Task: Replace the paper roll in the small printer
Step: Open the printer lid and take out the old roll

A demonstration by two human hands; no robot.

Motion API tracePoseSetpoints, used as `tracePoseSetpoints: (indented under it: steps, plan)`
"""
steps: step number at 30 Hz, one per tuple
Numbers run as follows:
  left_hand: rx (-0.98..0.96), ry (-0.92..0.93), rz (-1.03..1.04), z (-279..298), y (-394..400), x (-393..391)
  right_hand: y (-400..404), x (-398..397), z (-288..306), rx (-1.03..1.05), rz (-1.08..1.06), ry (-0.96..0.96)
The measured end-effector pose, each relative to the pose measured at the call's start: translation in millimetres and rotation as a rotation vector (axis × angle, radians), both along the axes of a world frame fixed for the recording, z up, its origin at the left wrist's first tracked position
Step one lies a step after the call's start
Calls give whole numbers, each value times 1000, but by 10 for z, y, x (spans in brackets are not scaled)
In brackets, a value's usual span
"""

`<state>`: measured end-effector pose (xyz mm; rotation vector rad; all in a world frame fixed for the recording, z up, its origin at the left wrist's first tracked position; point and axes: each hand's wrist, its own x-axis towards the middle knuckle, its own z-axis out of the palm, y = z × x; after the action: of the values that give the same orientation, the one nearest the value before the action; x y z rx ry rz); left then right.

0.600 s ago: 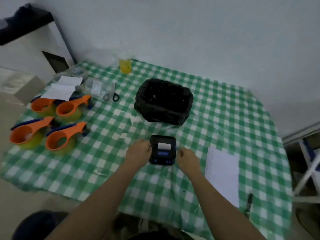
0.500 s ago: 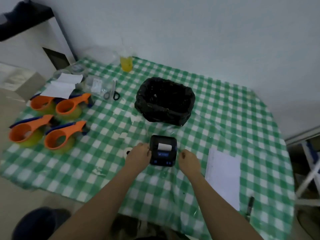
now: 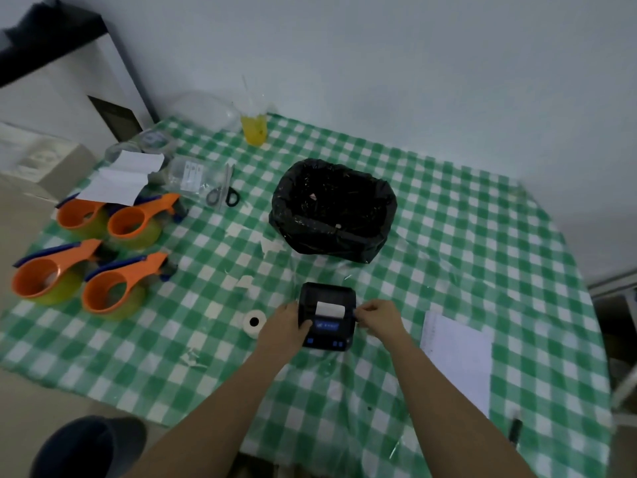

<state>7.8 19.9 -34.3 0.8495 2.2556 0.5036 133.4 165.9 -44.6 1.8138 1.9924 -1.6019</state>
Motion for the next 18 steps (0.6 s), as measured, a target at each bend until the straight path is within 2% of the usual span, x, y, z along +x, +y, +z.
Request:
tracePoseSetpoints:
  steps: [11,18]
  plan:
    - [0,-104,67,-97,83,-50,91,-16,-11,-186,-130,28]
    - [-7,-154,113,-103,103,-76,206,-76,66,-286,-54,-31]
